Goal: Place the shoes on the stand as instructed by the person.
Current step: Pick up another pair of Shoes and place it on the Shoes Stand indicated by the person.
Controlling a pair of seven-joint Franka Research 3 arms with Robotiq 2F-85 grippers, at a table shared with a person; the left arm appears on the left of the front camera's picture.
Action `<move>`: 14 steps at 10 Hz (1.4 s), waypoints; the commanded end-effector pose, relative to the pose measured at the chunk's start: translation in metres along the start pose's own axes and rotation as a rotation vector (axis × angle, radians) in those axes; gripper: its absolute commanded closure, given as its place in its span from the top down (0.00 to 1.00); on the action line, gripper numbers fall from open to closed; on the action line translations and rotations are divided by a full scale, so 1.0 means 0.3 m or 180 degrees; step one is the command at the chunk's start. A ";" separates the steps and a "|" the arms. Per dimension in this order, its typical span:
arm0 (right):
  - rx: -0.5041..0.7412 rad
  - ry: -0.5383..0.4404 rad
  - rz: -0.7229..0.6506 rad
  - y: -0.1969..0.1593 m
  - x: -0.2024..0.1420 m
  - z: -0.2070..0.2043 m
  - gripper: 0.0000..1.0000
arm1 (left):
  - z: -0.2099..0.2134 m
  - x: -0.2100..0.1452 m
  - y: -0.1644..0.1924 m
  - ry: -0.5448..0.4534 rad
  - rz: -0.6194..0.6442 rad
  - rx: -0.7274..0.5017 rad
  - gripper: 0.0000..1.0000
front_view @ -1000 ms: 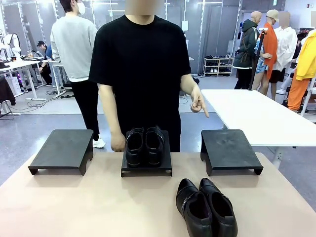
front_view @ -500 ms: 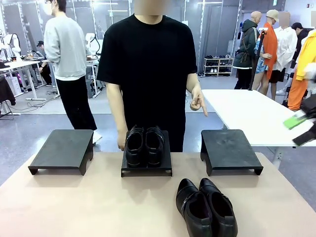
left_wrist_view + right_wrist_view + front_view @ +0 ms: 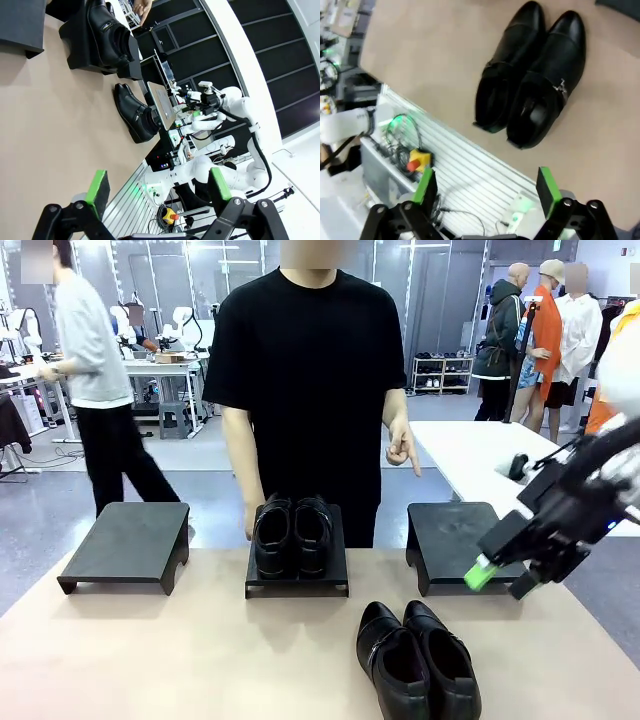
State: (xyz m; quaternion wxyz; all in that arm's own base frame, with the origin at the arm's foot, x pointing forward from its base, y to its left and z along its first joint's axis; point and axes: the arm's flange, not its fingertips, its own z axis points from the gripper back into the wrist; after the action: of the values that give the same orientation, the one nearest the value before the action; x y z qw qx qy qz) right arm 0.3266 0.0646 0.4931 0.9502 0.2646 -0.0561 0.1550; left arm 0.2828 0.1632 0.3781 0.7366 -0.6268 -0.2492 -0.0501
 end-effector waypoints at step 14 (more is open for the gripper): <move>-0.1165 0.0237 -0.0221 0.063 0.048 -0.548 1.00 | 0.003 0.001 -0.010 -0.0018 -0.0039 -0.0049 1.00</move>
State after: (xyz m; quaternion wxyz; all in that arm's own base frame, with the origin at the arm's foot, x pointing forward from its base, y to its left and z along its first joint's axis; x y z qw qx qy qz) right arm 0.3463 0.1690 0.3787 0.9836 0.1098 -0.0370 0.1379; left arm 0.2826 0.1635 0.3782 0.7366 -0.6266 -0.2495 -0.0498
